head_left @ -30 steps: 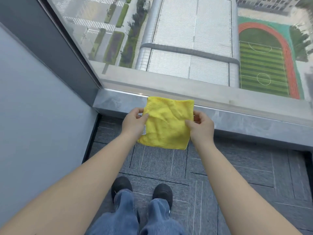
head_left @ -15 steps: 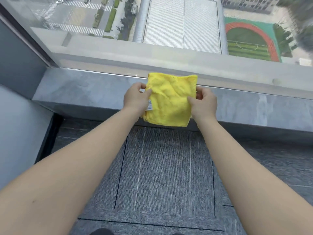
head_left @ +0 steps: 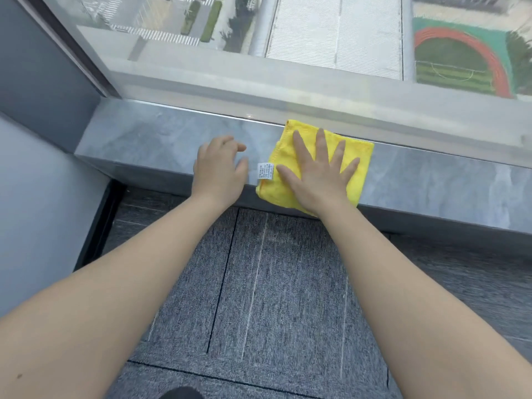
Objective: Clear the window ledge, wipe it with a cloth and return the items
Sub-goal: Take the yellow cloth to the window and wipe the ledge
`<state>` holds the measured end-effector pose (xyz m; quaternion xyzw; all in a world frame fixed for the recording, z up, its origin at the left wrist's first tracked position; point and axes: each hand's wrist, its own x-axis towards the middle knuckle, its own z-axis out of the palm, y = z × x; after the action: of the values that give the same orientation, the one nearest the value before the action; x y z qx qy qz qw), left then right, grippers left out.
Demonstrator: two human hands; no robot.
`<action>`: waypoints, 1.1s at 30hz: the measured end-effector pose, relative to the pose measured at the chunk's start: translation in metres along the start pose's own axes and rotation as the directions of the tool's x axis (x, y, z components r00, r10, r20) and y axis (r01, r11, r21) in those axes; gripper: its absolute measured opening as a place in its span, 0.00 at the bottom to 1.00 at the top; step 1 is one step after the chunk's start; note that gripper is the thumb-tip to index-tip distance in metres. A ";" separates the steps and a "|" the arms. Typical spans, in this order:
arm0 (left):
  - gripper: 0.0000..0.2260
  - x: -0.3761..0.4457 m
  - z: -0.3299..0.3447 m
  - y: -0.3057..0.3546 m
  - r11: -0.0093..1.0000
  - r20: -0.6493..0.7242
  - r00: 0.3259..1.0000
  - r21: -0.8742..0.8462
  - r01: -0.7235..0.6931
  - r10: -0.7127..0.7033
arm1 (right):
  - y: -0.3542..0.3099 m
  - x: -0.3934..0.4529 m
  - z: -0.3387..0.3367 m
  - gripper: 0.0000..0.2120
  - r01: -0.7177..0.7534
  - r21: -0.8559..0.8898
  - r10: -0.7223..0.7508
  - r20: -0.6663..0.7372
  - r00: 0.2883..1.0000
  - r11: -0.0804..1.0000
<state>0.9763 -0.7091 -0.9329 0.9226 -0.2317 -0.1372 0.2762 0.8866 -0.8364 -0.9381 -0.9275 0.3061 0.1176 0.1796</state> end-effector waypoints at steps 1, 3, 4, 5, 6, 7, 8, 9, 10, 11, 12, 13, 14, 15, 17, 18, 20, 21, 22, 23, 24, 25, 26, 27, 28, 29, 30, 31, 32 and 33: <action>0.13 -0.001 -0.001 -0.006 1.000 0.001 1.000 0.022 -0.002 0.002 | 0.000 0.002 0.007 0.32 -0.003 -0.053 0.004 0.009 1.000 0.999; 0.14 -0.002 -0.003 -0.016 0.999 -0.014 1.000 0.044 0.008 -0.008 | -0.002 0.005 0.014 0.33 -0.025 -0.106 0.022 -0.031 0.999 0.994; 0.14 -0.003 -0.005 -0.019 0.999 -0.020 1.000 0.047 0.016 -0.015 | -0.004 0.007 0.015 0.33 -0.039 -0.110 0.033 -0.056 0.998 0.993; 0.14 -0.003 -0.006 -0.021 0.999 -0.023 1.000 0.048 0.020 -0.019 | -0.007 0.010 0.016 0.33 -0.054 -0.106 0.046 -0.076 0.996 0.993; 0.14 -0.002 -0.006 -0.023 0.999 -0.023 1.000 0.047 0.019 -0.018 | -0.012 0.013 0.017 0.33 -0.070 -0.095 0.061 -0.094 0.994 0.993; 0.14 -0.002 -0.006 -0.023 0.999 -0.022 1.000 0.048 0.010 -0.009 | -0.018 0.016 0.019 0.33 -0.088 -0.077 0.080 -0.110 0.991 0.993; 0.15 -0.001 -0.006 -0.024 0.999 -0.019 1.000 0.049 -0.003 0.004 | -0.025 0.019 0.021 0.34 -0.107 -0.054 0.099 -0.125 0.987 0.993; 0.15 -0.002 -0.006 -0.024 0.998 -0.014 1.000 0.055 -0.017 0.018 | -0.032 0.021 0.023 0.33 -0.113 -0.037 0.107 -0.136 0.985 0.993; 0.15 -0.002 -0.006 -0.025 0.998 -0.008 1.000 0.064 -0.027 0.027 | -0.039 0.022 0.025 0.33 -0.098 -0.033 0.092 -0.141 0.986 0.995; 0.16 -0.004 -0.007 -0.025 0.996 -0.007 0.999 0.077 -0.034 0.035 | -0.043 0.022 0.027 0.32 -0.052 -0.043 0.045 -0.140 0.989 0.998; 0.18 -0.005 -0.008 -0.026 0.995 -0.009 0.999 0.094 -0.040 0.041 | -0.044 0.020 0.028 0.31 0.023 -0.062 -0.031 -0.134 0.990 0.998; 0.20 -0.006 -0.009 -0.027 0.993 -0.016 0.999 0.111 -0.041 0.043 | -0.042 0.017 0.028 0.29 0.116 -0.083 -0.126 -0.120 0.985 0.990; 0.21 -0.007 -0.011 -0.029 0.992 -0.029 0.999 0.125 -0.033 0.036 | -0.038 0.014 0.028 0.28 0.210 -0.109 -0.220 -0.096 0.971 0.972; 0.20 -0.009 -0.014 -0.029 0.991 -0.043 0.999 0.134 -0.015 0.021 | -0.032 0.011 0.026 0.27 0.288 -0.135 -0.299 -0.065 0.952 0.948; 0.17 -0.014 -0.019 -0.031 0.990 -0.067 0.997 0.135 0.034 -0.025 | -0.018 0.005 0.020 0.26 0.370 -0.161 -0.376 -0.008 0.927 0.915; 0.16 -0.016 -0.021 -0.031 0.990 -0.073 0.997 0.134 0.047 -0.037 | -0.012 0.003 0.018 0.26 0.365 -0.166 -0.368 0.013 0.930 0.916; 0.15 -0.023 -0.028 -0.031 0.987 -0.078 0.996 0.150 0.060 -0.048 | -0.011 0.000 0.014 0.27 0.291 -0.177 -0.287 0.049 0.957 0.940; 0.16 -0.028 -0.032 -0.032 0.985 -0.072 0.996 0.160 0.070 -0.059 | -0.015 -0.001 0.014 0.28 0.237 -0.177 -0.229 0.067 0.971 0.955; 0.16 -0.032 -0.036 -0.035 0.982 -0.065 0.995 0.169 0.081 -0.070 | -0.022 -0.002 0.014 0.29 0.180 -0.168 -0.169 0.079 0.982 0.969; 0.16 -0.034 -0.041 -0.039 0.979 -0.060 0.995 0.181 0.089 -0.079 | -0.030 0.000 0.015 0.31 0.124 -0.150 -0.113 0.084 0.990 0.981; 0.16 -0.035 -0.045 -0.043 0.977 -0.060 0.995 0.191 0.096 -0.085 | -0.038 0.002 0.017 0.32 0.071 -0.126 -0.061 0.081 0.995 0.989; 0.16 -0.035 -0.048 -0.049 0.975 -0.066 0.994 0.195 0.103 -0.092 | -0.047 0.006 0.018 0.34 0.023 -0.102 -0.016 0.069 0.997 0.995; 0.17 -0.034 -0.052 -0.055 0.975 -0.071 0.993 0.194 0.111 -0.099 | -0.055 0.010 0.020 0.34 -0.019 -0.080 0.023 0.051 0.998 0.997; 0.17 -0.031 -0.054 -0.062 0.975 -0.071 0.992 0.189 0.118 -0.106 | -0.064 0.014 0.023 0.35 -0.056 -0.063 0.058 0.030 0.998 0.996; 0.17 -0.028 -0.057 -0.069 0.976 -0.067 0.991 0.183 0.122 -0.112 | -0.072 0.017 0.025 0.35 -0.089 -0.050 0.089 0.009 0.996 0.995; 0.17 -0.024 -0.060 -0.075 0.977 -0.059 0.992 0.179 0.120 -0.111 | -0.080 0.021 0.028 0.36 -0.117 -0.037 0.117 -0.011 0.993 0.992; 0.17 -0.019 -0.062 -0.082 0.978 -0.053 0.993 0.175 0.116 -0.108 | -0.089 0.024 0.030 0.36 -0.140 -0.024 0.140 -0.029 0.990 0.990; 0.18 -0.015 -0.064 -0.088 0.979 -0.051 0.993 0.170 0.115 -0.108 | -0.097 0.027 0.033 0.36 -0.154 -0.014 0.153 -0.043 0.987 0.988; 0.18 -0.011 -0.067 -0.094 0.979 -0.048 0.993 0.165 0.117 -0.110 | -0.105 0.029 0.035 0.36 -0.156 -0.010 0.156 -0.052 0.986 0.988; 0.18 -0.007 -0.069 -0.100 0.980 -0.041 0.993 0.162 0.119 -0.114 | -0.114 0.030 0.038 0.35 -0.143 -0.015 0.142 -0.059 0.988 0.990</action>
<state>1.0317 -0.6010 -0.9334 0.9562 -0.1836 -0.1191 0.1943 0.9755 -0.7518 -0.9523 -0.9080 0.3754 0.1063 0.1529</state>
